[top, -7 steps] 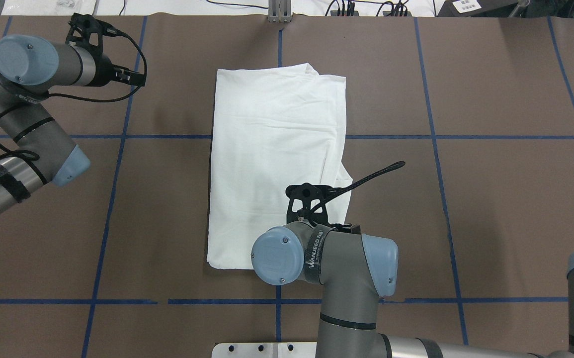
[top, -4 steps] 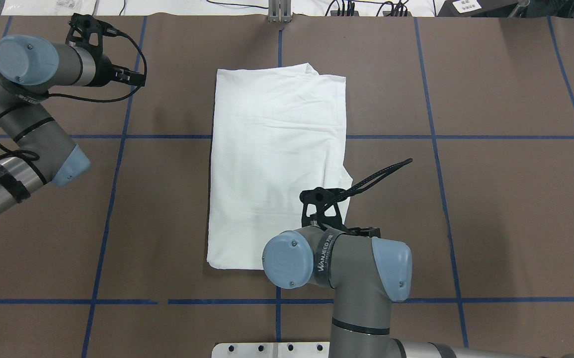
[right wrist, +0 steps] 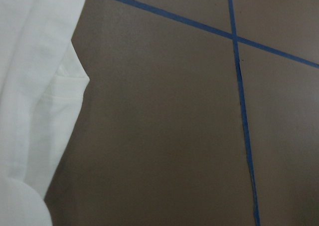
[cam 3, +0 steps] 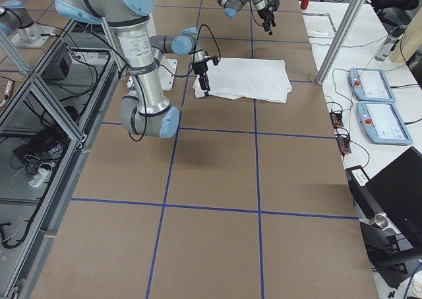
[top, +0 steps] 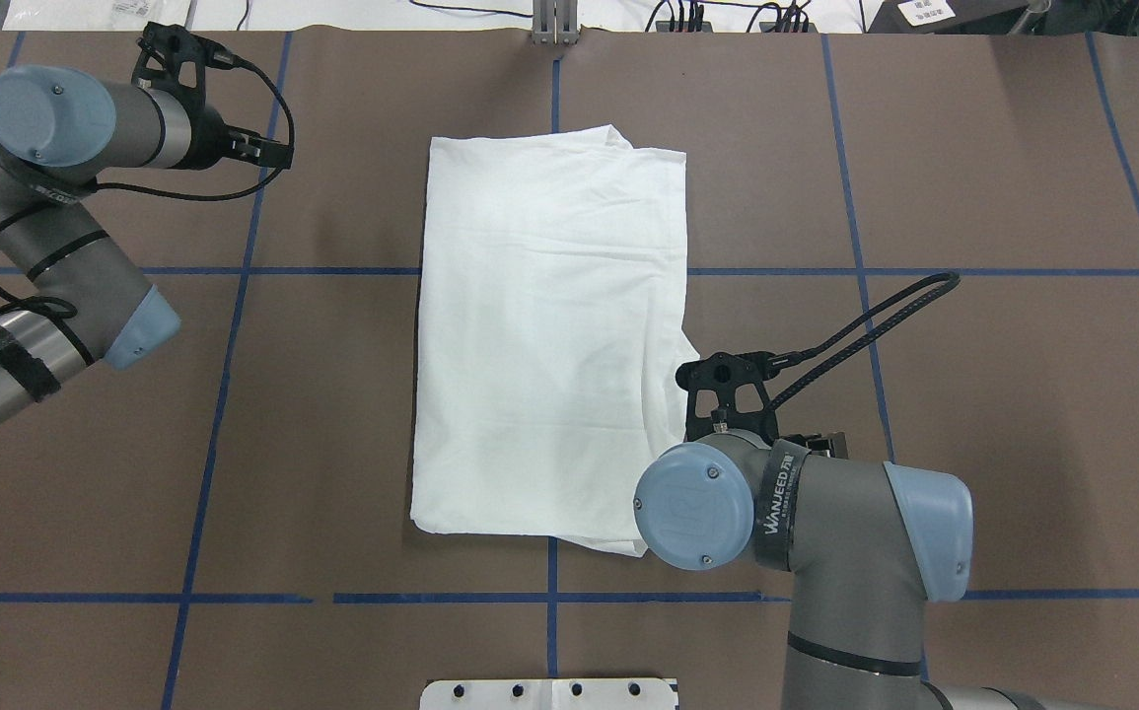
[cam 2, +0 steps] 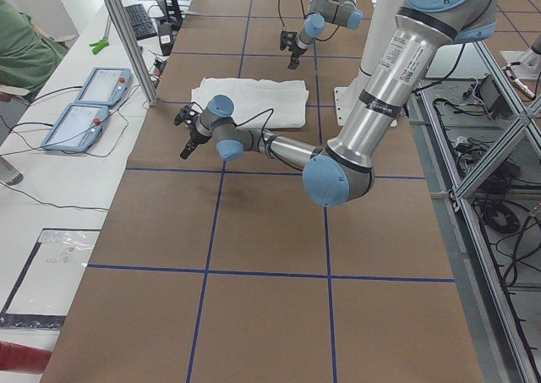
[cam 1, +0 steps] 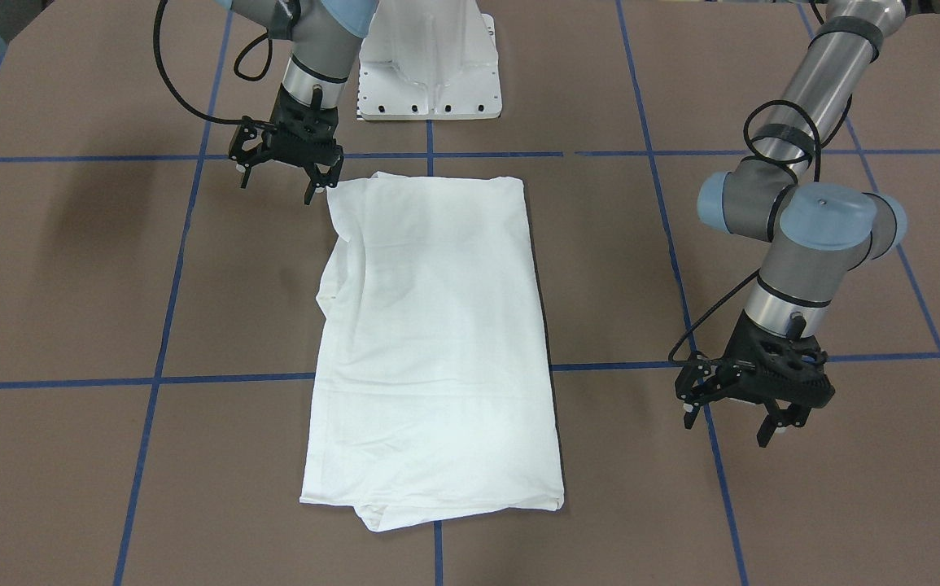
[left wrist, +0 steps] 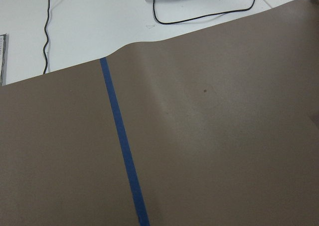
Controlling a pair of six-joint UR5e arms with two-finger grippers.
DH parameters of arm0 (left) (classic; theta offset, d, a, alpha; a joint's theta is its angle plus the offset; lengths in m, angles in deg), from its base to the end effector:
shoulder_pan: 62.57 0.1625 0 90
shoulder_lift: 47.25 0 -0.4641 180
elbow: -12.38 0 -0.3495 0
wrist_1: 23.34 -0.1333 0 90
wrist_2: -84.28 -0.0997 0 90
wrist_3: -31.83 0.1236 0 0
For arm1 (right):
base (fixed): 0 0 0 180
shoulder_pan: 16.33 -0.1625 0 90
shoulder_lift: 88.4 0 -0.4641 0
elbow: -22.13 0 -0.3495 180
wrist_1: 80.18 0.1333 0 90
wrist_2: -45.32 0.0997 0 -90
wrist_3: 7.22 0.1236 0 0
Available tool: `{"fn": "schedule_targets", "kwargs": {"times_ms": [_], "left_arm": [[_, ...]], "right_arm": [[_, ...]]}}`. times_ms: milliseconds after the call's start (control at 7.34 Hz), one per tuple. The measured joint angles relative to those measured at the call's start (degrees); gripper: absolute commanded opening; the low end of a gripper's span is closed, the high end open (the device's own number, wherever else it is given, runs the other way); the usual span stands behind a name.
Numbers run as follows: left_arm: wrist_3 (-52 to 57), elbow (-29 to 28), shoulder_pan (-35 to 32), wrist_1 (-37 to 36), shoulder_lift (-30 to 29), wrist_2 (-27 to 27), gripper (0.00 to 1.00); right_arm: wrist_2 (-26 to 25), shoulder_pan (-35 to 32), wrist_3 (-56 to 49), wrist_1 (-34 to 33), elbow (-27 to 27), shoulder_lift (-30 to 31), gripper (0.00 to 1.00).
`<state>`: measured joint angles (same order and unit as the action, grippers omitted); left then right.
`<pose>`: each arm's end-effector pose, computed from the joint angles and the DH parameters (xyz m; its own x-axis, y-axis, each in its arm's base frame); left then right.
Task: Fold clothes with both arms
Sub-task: 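Move the right gripper down to the shirt corner nearest the robot, then lower the left gripper to the near shirt edge while the right gripper aligns beside it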
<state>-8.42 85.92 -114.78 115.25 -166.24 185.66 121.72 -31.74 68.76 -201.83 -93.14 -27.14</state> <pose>0.3553 -0.6360 0.4638 0.7017 0.3161 -0.6385 0.2063 0.7677 0.6067 -0.5029 -0.3070 0.3598 0.9485 0.0172 0.3164 -0.1183 0.9456 0.3031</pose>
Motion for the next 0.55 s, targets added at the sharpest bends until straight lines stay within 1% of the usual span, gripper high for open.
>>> {"fn": "schedule_targets", "kwargs": {"times_ms": [136, 273, 409, 545], "left_arm": [[-2.3, 2.6, 0.0, -0.5, 0.6, 2.7, 1.0], [-5.5, 6.9, 0.1, -1.1, 2.3, 5.4, 1.0], [-8.9, 13.2, 0.8, -2.5, 5.3, 7.6, 1.0], [-12.0, 20.1, 2.9, -5.0, 8.3, 8.9, 1.0]], "right_arm": [[0.1, -0.3, -0.3, 3.8, -2.2, 1.0, 1.0], [0.2, -0.5, -0.3, 9.1, -5.2, 3.4, 1.0], [0.3, -0.5, -0.2, 16.2, -8.0, 7.1, 1.0], [0.4, -0.5, 0.2, 24.0, -9.8, 11.1, 1.0]]}}
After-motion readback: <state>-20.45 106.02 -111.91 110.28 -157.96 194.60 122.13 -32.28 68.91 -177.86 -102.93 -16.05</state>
